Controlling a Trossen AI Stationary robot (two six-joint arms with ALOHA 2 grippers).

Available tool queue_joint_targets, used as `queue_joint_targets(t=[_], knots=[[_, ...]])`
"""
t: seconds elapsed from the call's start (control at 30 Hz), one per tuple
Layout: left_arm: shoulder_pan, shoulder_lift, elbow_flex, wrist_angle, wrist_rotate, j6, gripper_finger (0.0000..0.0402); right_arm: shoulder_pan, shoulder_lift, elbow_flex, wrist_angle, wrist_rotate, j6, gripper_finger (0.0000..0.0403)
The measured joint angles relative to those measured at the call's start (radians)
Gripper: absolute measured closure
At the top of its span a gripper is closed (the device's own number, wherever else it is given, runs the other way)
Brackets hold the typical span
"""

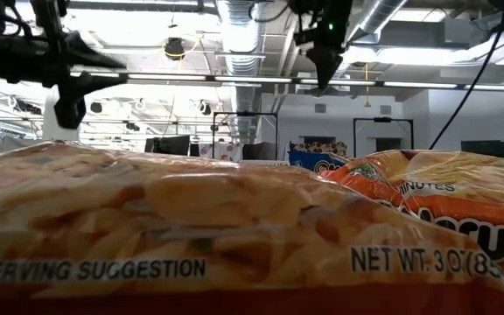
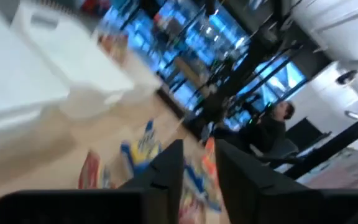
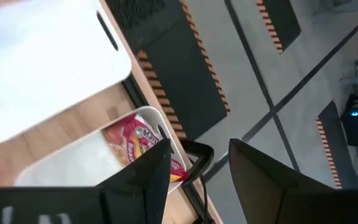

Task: Sort Maruchan noodles
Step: Put the right red noodle soup pack into the right white bin, then put the top left blue noodle soup pack into the middle white bin

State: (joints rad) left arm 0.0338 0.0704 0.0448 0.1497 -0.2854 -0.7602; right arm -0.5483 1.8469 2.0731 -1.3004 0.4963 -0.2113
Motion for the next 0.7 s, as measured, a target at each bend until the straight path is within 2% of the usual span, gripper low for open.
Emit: queue_joint_targets(t=[0.17, 0.3, 0.4, 0.53, 0.7], knots=[[0.000, 0.000, 0.000, 0.220, -0.149, 0.087, 0.0255, 0.040, 0.000, 0.074, -0.058, 0.000, 0.031, 0.0216], [0.001, 0.000, 0.016, 0.314, -0.153, 0.149, 0.0234, 0.076, 0.000, 0.139, -0.105, 0.000, 0.057, 0.0216], [0.001, 0.000, 0.085, 0.206, -0.134, 0.147, 0.0233, 0.105, 0.000, 0.195, -0.147, 0.001, 0.077, 0.0216], [0.001, 0.031, 0.227, -0.045, -0.094, 0.139, 0.0233, 0.145, 0.000, 0.280, -0.198, 0.001, 0.108, 0.0216], [0.001, 0.106, 0.428, -0.402, -0.035, 0.077, 0.0232, 0.200, -0.046, 0.269, -0.189, 0.003, 0.119, 0.0216]])
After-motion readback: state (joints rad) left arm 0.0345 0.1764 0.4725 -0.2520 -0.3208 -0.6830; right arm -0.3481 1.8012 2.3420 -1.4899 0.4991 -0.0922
